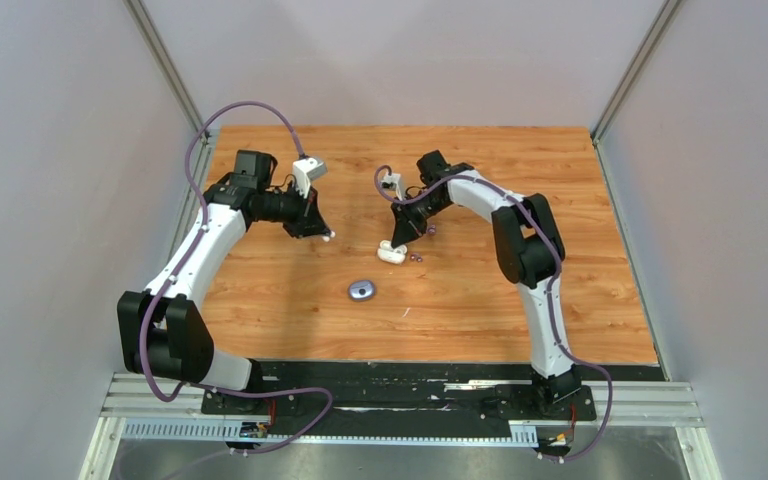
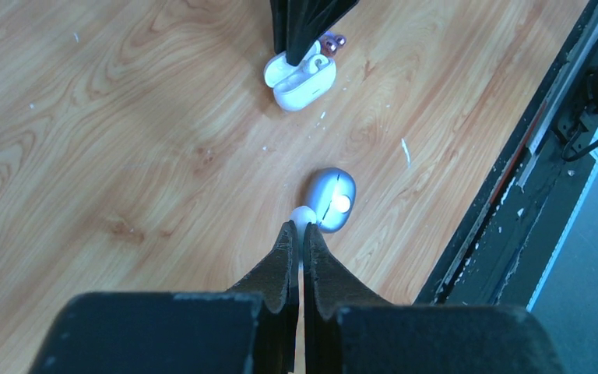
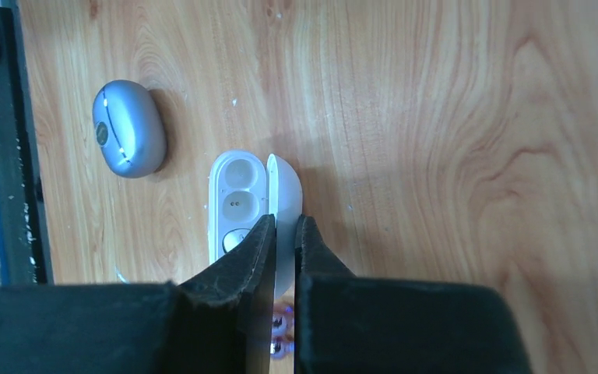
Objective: Insert the wireless bluetooth earbuds into the charging case
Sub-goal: Pick up the charging case at the center of the board, then place the earbud in the charging case.
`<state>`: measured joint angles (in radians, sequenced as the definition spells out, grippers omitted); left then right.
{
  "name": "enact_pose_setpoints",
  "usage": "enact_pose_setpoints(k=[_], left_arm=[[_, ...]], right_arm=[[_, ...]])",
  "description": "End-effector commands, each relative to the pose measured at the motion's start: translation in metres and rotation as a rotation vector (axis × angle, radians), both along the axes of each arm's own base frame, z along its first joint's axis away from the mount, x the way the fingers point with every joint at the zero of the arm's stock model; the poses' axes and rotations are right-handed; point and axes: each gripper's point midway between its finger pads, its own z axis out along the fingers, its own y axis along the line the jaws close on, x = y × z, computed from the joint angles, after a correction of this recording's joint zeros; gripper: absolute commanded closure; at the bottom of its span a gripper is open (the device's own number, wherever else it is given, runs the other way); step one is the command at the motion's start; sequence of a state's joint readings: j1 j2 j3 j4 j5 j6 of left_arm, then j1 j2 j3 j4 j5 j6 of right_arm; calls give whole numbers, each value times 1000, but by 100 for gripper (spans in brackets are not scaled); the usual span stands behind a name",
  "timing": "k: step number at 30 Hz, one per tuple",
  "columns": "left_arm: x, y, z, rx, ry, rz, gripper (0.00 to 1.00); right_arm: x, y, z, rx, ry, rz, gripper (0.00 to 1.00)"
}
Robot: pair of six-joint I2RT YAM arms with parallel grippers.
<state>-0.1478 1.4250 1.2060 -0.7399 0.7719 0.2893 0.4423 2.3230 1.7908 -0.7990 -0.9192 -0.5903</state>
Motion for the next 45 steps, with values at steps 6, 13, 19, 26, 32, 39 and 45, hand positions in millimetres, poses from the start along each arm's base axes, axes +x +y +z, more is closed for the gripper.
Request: enact_pose_setpoints(k=[6, 13, 19, 26, 32, 39, 45], left_arm=[[16, -28, 85, -150, -361, -152, 100], [-1, -59, 149, -173, -798, -242, 100], [-16, -86, 156, -157, -920, -389, 100], [-9, -95, 131, -119, -861, -469, 100], [-4, -99, 122, -98, -841, -499, 100], [-2, -105, 113, -82, -847, -510, 100], [1, -108, 106, -46, -888, -521, 100]], right_arm=[[24, 2, 149, 104, -612, 107, 100], [9, 2, 196, 106, -828, 157, 100], [-5, 6, 209, 62, -985, 237, 100], [-6, 11, 225, 68, -1011, 232, 100], [-7, 20, 238, 96, -1009, 224, 100], [-8, 29, 249, 126, -992, 210, 100], [-13, 35, 257, 139, -1008, 219, 100]])
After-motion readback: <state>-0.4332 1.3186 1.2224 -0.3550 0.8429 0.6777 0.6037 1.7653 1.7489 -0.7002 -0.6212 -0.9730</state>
